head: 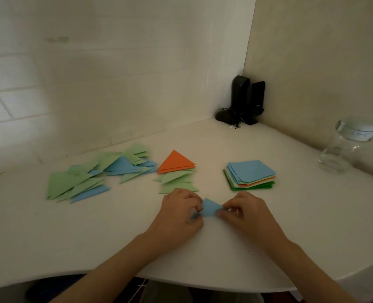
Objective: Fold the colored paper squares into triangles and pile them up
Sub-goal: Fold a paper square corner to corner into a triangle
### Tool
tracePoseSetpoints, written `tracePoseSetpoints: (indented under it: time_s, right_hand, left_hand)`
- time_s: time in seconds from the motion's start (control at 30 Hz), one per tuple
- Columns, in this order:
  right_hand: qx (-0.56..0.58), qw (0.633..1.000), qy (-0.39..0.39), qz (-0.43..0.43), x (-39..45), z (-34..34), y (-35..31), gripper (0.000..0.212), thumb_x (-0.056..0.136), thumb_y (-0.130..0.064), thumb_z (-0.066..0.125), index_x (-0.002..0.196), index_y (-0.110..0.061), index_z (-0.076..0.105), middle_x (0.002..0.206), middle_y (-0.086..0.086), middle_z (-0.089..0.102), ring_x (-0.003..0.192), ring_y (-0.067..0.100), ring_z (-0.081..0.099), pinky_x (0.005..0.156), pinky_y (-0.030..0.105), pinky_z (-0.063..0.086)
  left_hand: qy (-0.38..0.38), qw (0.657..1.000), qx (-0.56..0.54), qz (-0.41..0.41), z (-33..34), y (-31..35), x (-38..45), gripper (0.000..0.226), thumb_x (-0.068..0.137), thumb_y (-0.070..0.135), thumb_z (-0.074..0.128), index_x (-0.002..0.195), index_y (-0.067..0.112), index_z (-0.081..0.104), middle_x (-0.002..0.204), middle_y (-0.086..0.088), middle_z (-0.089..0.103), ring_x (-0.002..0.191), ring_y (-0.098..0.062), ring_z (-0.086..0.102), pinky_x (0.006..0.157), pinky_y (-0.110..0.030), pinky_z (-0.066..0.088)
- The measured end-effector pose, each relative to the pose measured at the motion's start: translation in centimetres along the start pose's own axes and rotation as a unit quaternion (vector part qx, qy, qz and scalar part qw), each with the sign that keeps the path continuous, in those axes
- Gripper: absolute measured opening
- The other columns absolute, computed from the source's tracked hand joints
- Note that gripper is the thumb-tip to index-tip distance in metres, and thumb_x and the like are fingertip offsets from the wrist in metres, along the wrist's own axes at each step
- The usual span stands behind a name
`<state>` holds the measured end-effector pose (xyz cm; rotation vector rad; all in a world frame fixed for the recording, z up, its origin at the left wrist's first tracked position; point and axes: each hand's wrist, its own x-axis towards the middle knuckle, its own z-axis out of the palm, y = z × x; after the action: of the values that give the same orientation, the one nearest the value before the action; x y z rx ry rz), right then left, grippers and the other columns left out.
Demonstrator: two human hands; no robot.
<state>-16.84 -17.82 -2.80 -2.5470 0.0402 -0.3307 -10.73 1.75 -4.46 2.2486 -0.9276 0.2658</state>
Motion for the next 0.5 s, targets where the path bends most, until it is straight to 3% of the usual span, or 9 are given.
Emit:
tracePoseSetpoints:
  time_s: [0.1, 0.3, 0.5]
  right_hand:
    - [0.029, 0.999, 0.010, 0.034, 0.1, 0.0, -0.5, 0.020, 0.079, -0.043, 0.069, 0.077, -0.024, 0.073, 0.074, -0.005, 0.055, 0.066, 0.006, 0.051, 0.062, 0.020, 0.037]
    - [0.004, 0.995, 0.048, 0.090, -0.1, 1.2, -0.8, 0.030, 0.075, -0.058, 0.064, 0.069, -0.029, 0.063, 0.076, -0.009, 0.056, 0.071, 0.006, 0.055, 0.066, 0.027, 0.047]
    - [-0.006, 0.995, 0.030, 0.097, -0.1, 1.1, -1.0, 0.026, 0.073, -0.055, 0.068, 0.070, -0.032, 0.056, 0.081, -0.011, 0.054, 0.077, 0.005, 0.053, 0.065, 0.023, 0.042]
  left_hand:
    - [0.002, 0.998, 0.029, -0.059, -0.2, -0.3, 0.1, 0.018, 0.069, 0.033, 0.057, 0.083, 0.026, 0.066, 0.102, 0.017, 0.056, 0.106, -0.010, 0.045, 0.085, -0.031, 0.031]
    - [0.031, 0.992, 0.088, -0.090, 0.6, 0.3, 0.4, 0.048, 0.070, 0.073, 0.043, 0.078, 0.030, 0.063, 0.095, 0.016, 0.049, 0.100, -0.006, 0.038, 0.079, -0.025, 0.022]
    - [0.025, 0.985, 0.107, -0.130, 0.5, 0.5, 0.6, 0.026, 0.078, 0.057, 0.063, 0.080, 0.031, 0.057, 0.097, 0.013, 0.046, 0.101, -0.007, 0.035, 0.076, -0.024, 0.020]
